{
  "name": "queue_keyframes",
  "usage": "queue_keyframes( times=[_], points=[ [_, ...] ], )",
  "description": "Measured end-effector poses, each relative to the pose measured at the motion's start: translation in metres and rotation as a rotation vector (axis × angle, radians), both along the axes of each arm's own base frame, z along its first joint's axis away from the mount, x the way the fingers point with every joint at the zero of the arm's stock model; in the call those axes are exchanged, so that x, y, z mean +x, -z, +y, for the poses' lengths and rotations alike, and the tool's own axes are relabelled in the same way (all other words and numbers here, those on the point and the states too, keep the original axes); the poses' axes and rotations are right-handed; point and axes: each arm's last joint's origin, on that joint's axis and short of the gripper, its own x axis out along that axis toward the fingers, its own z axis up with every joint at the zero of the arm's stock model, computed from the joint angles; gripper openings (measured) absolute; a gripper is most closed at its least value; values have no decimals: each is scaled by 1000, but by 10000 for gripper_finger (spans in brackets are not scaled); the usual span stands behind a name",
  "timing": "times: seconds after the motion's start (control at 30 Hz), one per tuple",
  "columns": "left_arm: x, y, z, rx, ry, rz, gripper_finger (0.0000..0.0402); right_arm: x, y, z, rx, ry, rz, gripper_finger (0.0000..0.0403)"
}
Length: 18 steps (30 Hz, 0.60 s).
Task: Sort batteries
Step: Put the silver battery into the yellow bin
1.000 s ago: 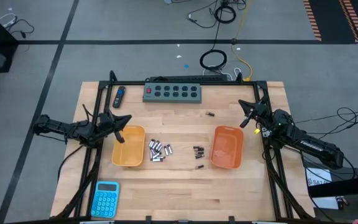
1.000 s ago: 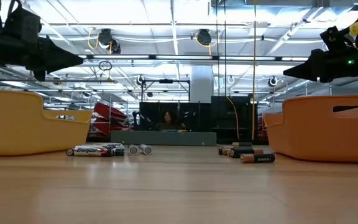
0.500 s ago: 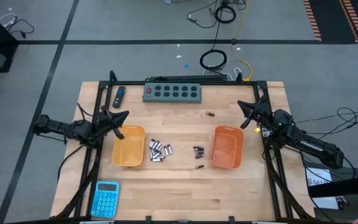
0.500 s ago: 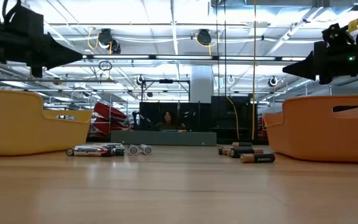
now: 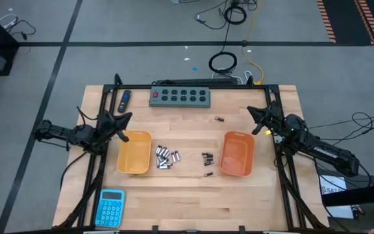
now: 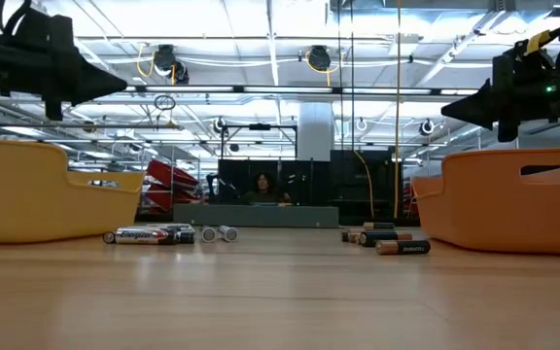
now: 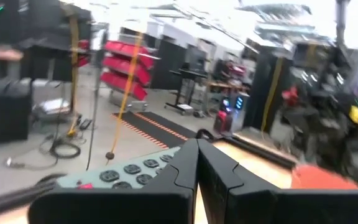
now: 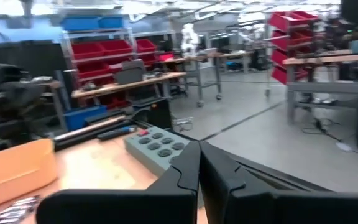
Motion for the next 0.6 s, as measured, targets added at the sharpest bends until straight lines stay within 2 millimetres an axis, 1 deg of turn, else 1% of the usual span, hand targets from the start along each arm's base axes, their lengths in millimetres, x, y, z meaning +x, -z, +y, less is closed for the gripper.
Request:
queue_keyframes(
  times=[0.1, 0.2, 0.3, 0.37, 0.43, 0.53, 0.6],
  points=[
    [0, -1, 0, -38, -3, -35, 15, 1, 0, 1, 8, -55, -5, 0],
    [0, 0, -1, -63, 41, -58, 15, 1, 2, 2, 100, -86, -37, 0],
    [1, -2, -2, -86, 95, -71, 15, 3, 6, 4, 158, -175, -18, 0],
    [2, -10, -3, -101, 132, -61, 15, 4, 9, 5, 166, -222, 17, 0],
    [3, -20, -3, -123, 145, -46, 15, 6, 11, 4, 176, -223, 37, 0],
    [14, -27, -7, -108, 167, 68, 16, 7, 13, 4, 184, -221, 66, 0],
    [25, -39, -10, -86, 172, 129, 19, 8, 14, 3, 170, -221, 88, 0]
  ],
)
